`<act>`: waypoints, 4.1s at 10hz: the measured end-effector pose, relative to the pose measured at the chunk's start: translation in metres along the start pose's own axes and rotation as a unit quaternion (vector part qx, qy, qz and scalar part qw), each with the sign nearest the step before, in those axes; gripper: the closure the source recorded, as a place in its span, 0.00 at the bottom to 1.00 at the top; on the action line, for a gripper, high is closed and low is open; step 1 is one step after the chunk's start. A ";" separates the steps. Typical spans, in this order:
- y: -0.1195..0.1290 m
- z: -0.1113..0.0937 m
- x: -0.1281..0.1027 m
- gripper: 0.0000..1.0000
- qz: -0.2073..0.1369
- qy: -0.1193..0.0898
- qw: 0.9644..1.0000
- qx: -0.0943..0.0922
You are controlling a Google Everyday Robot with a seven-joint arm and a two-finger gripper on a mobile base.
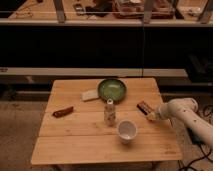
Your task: Place the eraser on the white sponge
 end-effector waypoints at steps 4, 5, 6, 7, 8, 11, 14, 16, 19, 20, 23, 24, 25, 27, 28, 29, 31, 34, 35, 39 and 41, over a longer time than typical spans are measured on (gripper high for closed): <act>0.005 -0.010 -0.022 1.00 -0.034 -0.020 0.999 0.005; 0.003 -0.022 -0.037 1.00 -0.043 -0.034 0.998 0.013; -0.001 -0.036 -0.051 1.00 -0.051 -0.047 0.997 0.022; -0.006 -0.053 -0.072 1.00 -0.061 -0.061 0.996 0.031; -0.008 -0.061 -0.086 1.00 -0.064 -0.066 0.995 0.031; -0.006 -0.056 -0.116 1.00 -0.077 -0.050 0.995 0.030; -0.009 -0.055 -0.116 1.00 -0.076 -0.045 0.996 0.034; -0.008 -0.054 -0.118 1.00 -0.077 -0.045 0.995 0.033; -0.009 -0.055 -0.118 1.00 -0.076 -0.047 0.995 0.034; -0.007 -0.057 -0.127 1.00 -0.089 -0.056 0.994 0.032; 0.022 -0.072 -0.179 1.00 -0.163 -0.099 0.982 0.011; 0.060 -0.088 -0.214 1.00 -0.230 -0.131 0.964 -0.010; 0.087 -0.098 -0.233 1.00 -0.272 -0.148 0.951 -0.023; 0.162 -0.120 -0.263 1.00 -0.382 -0.178 0.904 -0.064; 0.190 -0.125 -0.272 1.00 -0.421 -0.185 0.884 -0.081; 0.220 -0.128 -0.282 1.00 -0.462 -0.190 0.861 -0.098; 0.255 -0.133 -0.298 1.00 -0.506 -0.196 0.832 -0.115; 0.255 -0.132 -0.297 1.00 -0.506 -0.195 0.832 -0.115; 0.254 -0.132 -0.295 1.00 -0.505 -0.194 0.833 -0.115; 0.232 -0.120 -0.262 1.00 -0.471 -0.176 0.856 -0.122; 0.227 -0.115 -0.287 1.00 -0.463 -0.203 0.854 -0.125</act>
